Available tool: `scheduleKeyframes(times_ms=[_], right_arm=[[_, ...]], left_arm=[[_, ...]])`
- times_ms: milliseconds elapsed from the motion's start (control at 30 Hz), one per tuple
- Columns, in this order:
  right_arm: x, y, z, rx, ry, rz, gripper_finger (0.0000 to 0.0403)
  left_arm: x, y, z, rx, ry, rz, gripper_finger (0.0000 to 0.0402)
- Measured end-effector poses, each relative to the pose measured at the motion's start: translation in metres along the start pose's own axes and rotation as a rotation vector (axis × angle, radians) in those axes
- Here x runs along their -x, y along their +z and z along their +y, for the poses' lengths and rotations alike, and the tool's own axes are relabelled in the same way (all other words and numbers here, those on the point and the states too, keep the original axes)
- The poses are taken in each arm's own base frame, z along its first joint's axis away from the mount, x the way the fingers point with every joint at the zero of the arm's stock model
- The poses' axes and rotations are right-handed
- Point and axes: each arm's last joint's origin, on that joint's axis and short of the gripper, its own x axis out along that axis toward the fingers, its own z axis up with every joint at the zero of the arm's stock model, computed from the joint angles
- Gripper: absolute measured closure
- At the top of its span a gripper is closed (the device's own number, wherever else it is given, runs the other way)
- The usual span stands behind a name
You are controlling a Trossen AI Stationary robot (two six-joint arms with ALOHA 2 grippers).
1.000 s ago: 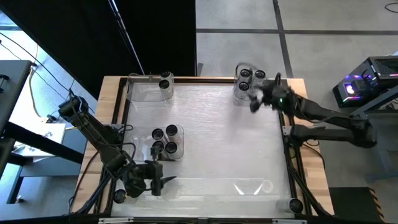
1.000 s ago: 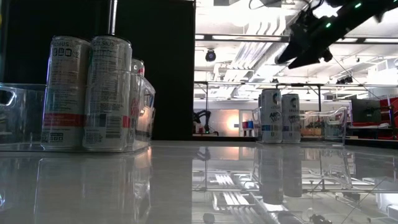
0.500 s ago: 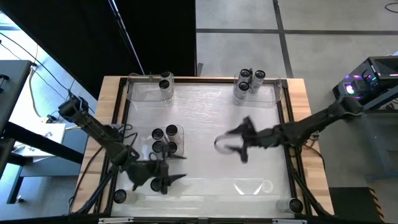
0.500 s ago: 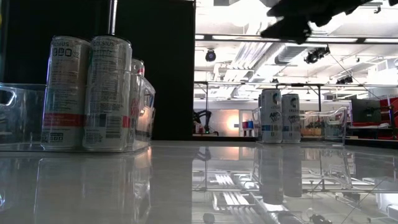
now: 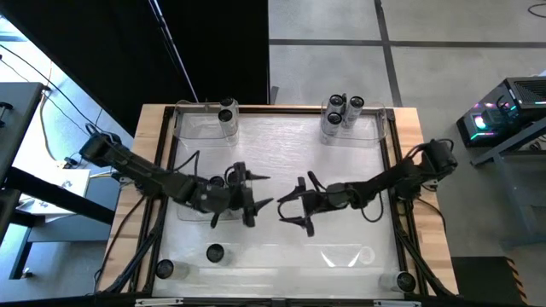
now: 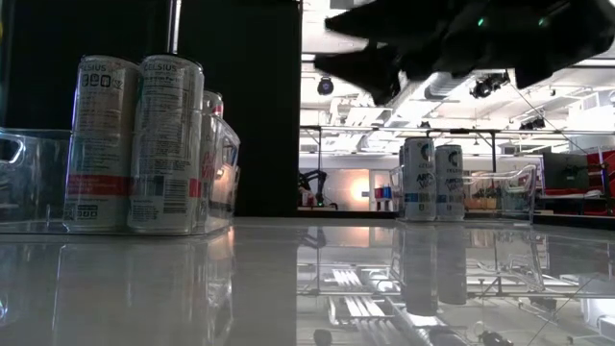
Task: Sort soda cans
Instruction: Put the white-blue can into the top right transparent bin
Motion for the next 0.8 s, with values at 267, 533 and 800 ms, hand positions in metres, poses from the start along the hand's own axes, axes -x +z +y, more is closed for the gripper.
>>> scheduleKeyframes(times_ms=[267, 533, 800], right_arm=[[-0.003, -0.003, -0.031, 0.015, -0.098, 0.010, 0.0123], [-0.002, 0.000, -0.064, 0.017, -0.200, -0.003, 0.0123], [0.000, 0.003, -0.074, 0.040, -0.230, -0.027, 0.0123]], left_arm=[[-0.022, -0.010, 0.032, -0.001, 0.107, 0.062, 0.0110], [0.002, -0.013, 0.044, -0.066, 0.007, 0.143, 0.0110], [0.090, 0.011, 0.046, 0.252, -0.332, 0.002, 0.0112]])
